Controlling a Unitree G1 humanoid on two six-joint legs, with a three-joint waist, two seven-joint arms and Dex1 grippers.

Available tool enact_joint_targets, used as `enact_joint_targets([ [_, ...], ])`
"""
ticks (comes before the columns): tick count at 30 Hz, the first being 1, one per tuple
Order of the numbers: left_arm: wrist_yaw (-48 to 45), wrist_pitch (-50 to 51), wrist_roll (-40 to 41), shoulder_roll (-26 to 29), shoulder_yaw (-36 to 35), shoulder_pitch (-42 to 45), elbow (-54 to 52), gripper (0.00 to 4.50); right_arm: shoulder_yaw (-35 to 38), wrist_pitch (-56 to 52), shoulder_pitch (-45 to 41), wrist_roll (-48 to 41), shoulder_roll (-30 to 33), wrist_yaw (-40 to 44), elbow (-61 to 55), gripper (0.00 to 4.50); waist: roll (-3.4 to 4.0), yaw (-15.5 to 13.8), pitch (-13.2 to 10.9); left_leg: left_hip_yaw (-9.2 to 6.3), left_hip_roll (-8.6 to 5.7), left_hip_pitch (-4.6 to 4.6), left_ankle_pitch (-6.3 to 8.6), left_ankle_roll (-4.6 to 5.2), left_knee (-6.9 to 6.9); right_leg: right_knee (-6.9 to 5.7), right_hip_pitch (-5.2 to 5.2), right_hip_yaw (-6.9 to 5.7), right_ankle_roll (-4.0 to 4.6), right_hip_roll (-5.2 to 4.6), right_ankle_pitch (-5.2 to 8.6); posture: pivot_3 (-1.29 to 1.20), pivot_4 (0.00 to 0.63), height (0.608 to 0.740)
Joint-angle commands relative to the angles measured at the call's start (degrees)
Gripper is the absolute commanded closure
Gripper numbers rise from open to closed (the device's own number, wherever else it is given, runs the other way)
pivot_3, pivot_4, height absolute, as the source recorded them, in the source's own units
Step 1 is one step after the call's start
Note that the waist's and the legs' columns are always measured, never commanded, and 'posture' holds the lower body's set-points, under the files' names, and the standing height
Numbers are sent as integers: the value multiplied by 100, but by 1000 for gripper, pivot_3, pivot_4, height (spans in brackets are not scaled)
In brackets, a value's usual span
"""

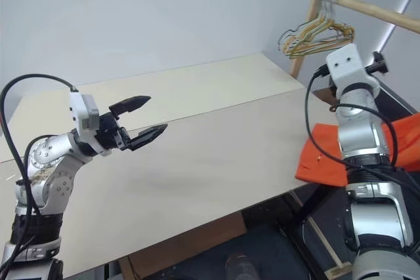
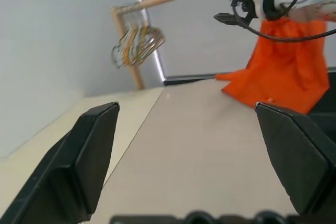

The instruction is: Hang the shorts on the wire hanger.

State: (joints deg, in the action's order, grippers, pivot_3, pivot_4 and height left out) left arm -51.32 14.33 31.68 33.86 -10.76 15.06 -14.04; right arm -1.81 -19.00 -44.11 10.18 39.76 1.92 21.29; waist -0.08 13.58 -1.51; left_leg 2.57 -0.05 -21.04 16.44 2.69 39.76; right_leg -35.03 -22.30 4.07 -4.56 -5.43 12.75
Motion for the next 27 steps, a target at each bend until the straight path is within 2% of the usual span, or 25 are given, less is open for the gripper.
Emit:
enact_joint_targets([
  [1,206,1,-15,100,-271,-363,-408,0,-12,233,48,-453,-94,1038,-575,44,-2,-176,-1,-2,0,-1,0,0,1,-3,0,-4,1,0,-1,-18,0,740],
  [4,374,-52,-151,94,-308,-748,-555,0,-154,462,339,-731,-2,2115,-743,44,-6,-452,-2,-5,4,2,-1,-1,1,-6,-1,-10,8,2,-5,30,0,740],
  [10,611,-129,-260,45,-385,-1184,-796,0,-432,1091,911,-913,286,3676,-937,44,-15,-1077,-7,-2,0,-2,-1,-2,3,1,-6,-18,15,-3,-8,73,0,740],
  [18,644,-237,-416,118,-376,-1378,-848,0,-716,1495,1257,-589,340,4235,-870,44,-19,-1410,-7,4,2,-4,-5,-10,1,-2,-17,-25,35,5,-12,93,0,740],
  [27,620,-360,-581,113,-307,-1470,-770,0,-748,1824,1488,-358,335,4384,-929,44,-29,-1426,-10,5,-2,-3,-6,-11,2,-1,-15,-29,42,15,-12,95,0,740],
])
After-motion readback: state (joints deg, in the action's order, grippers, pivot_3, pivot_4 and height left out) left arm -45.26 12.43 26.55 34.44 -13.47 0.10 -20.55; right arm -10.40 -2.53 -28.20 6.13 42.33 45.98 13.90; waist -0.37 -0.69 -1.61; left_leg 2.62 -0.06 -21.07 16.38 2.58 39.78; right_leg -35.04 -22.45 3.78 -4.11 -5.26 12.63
